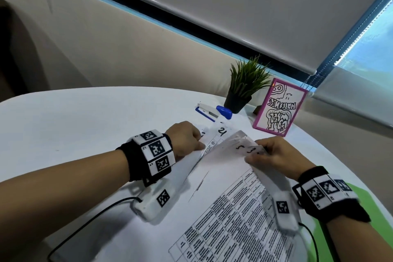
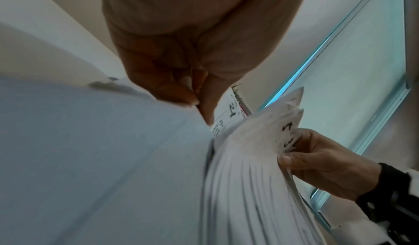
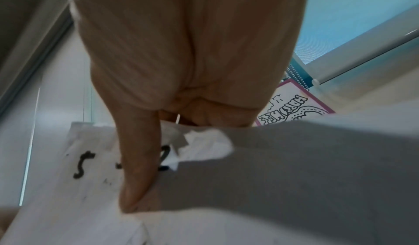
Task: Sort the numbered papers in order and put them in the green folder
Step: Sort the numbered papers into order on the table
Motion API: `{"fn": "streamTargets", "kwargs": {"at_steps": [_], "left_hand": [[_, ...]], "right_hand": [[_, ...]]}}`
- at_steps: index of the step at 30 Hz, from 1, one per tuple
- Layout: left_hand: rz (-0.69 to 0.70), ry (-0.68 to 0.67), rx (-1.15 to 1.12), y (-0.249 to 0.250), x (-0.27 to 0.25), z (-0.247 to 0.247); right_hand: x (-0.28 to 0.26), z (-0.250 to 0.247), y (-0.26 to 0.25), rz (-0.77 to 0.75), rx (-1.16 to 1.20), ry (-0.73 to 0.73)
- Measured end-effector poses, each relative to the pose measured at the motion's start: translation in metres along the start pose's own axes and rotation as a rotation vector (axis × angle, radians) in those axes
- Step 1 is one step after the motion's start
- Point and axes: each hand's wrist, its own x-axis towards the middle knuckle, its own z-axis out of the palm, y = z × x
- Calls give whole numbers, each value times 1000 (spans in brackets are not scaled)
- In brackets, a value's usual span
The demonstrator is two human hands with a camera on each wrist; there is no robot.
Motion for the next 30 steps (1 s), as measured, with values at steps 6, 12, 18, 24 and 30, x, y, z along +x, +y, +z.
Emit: {"fn": "streamTargets", "kwargs": {"at_steps": [6,12,18,24,30], "left_hand": [[65,-18,-190,-4,-5,3],[5,-15,-348,-8,-6,2],[-184,-8,-624,-11,0,-7],[-124,49,-643,-17,1,-11],[-26,-91,-420,2,-18,-3]], "right_hand": [[16,5,17,-122,-160,154],[16,12,21,-217,-141,291],[11,8,26,-251,-252,500],[8,3,24,-110,54,341],[22,11,28,-6,2,239]]}}
